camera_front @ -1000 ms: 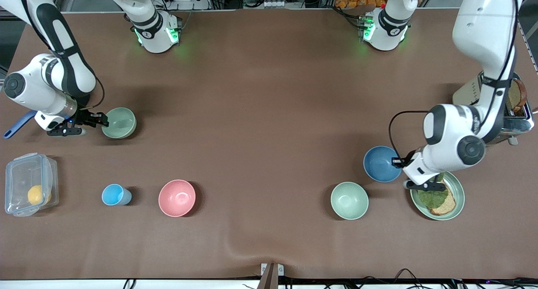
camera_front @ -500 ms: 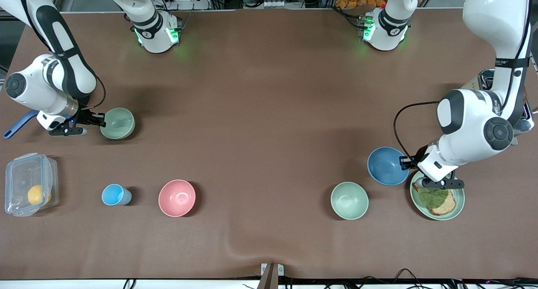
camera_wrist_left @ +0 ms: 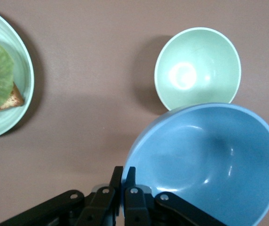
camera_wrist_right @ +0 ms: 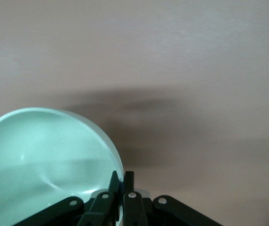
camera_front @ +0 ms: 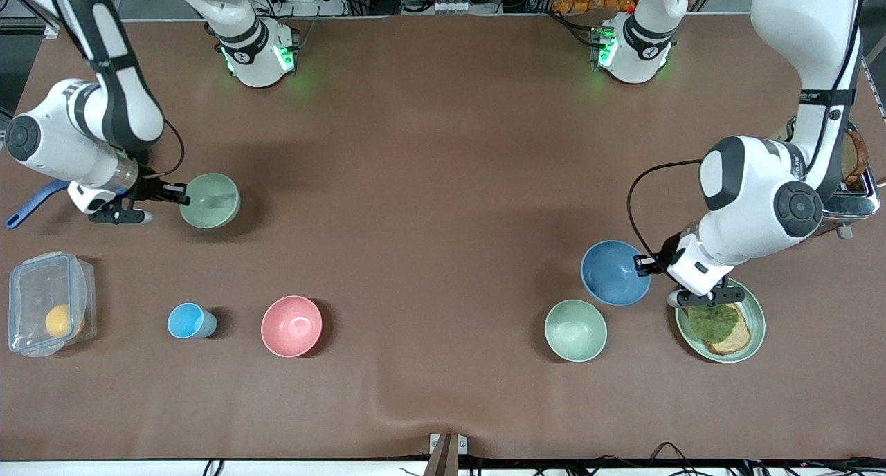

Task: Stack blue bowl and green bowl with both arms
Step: 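Lift both bowls and carry them toward the middle of the table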

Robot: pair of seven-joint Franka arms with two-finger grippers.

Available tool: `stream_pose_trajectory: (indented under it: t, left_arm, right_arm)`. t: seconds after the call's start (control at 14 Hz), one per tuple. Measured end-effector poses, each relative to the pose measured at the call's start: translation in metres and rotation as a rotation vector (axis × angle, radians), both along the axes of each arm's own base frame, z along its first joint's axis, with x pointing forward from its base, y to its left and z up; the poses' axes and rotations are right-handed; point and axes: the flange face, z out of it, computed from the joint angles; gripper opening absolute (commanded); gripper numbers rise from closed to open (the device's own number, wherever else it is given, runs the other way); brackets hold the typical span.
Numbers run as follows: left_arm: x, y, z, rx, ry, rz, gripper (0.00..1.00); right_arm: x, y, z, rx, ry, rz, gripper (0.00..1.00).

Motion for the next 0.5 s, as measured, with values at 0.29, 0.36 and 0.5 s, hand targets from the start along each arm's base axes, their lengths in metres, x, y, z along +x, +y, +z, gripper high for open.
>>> stream_pose_trajectory:
  t: [0.29,0.36,0.5]
  left_arm:
    - [-0.002,-0.013,0.005,-0.009,-0.001,0.017,0.00]
    - [-0.003,-0.015,0.007,-0.010,-0.002,0.019,0.00]
    - [-0.003,-0.018,0.010,-0.013,-0.004,0.023,0.00]
  right_arm:
    - [0.005,0.103,0.028,-0.031,0.001,-0.113,0.00]
    - [0.003,0.132,0.029,-0.040,0.004,-0.140,0.00]
    - [-0.003,0.187,0.031,-0.052,-0.008,-0.192,0.00]
